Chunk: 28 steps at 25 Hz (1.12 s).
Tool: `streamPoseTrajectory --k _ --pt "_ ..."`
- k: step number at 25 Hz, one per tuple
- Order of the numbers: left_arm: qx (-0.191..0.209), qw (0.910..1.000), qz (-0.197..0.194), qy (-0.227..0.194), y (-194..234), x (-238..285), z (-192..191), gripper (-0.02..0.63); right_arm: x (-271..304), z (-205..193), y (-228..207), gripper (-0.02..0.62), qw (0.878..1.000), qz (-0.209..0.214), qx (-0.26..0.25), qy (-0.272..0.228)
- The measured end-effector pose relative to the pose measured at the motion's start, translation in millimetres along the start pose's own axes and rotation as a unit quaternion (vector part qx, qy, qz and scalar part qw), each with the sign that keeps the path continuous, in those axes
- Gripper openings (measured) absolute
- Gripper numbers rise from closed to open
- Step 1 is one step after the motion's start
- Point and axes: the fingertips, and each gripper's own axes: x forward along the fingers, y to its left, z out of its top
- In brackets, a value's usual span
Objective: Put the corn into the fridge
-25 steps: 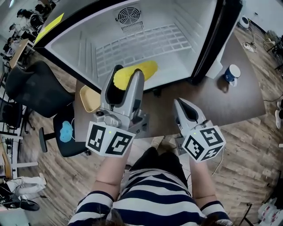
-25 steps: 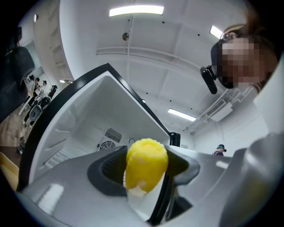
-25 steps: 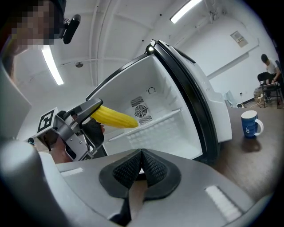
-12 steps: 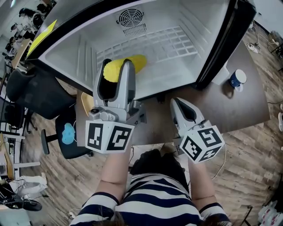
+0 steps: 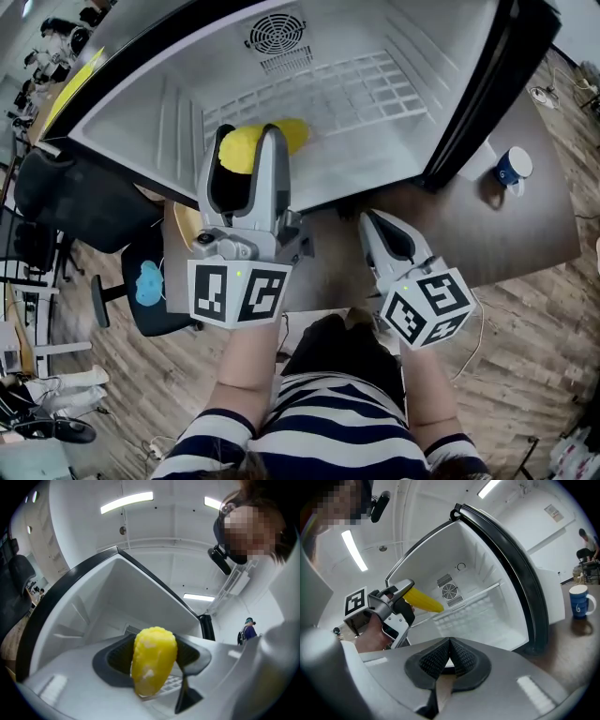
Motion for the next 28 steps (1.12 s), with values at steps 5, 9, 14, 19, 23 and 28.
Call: streamPoseTrajectory --k 5,9,14,19,23,28 --pt "-0.005 1.0 -0.004 0.007 1 -9 -8 0.0 3 -13 -2 -0.006 1.0 0.001 0.007 0.013" --pt "-0.01 0.9998 -0.007 0.014 3 -17 -11 0.0 5 -21 1 -0.006 1.0 0.006 0.009 0.021" --pt "0.001 0.9996 -0.012 0.025 4 -28 -18 0.0 10 -29 6 -0.006 0.999 0.013 0.008 0.03" --pt "0.005 0.9991 -0.016 0.039 5 -39 -28 0.0 16 -36 7 -0.006 0.999 0.015 0.007 0.038" --pt "0.023 0.9979 -0.018 0.058 7 -44 -37 0.0 22 -40 10 -0.006 0.999 0.02 0.005 0.044" --pt "0.035 0.9968 -0.026 0.067 9 -44 -39 0.0 31 -44 15 -0.006 0.998 0.029 0.004 0.051"
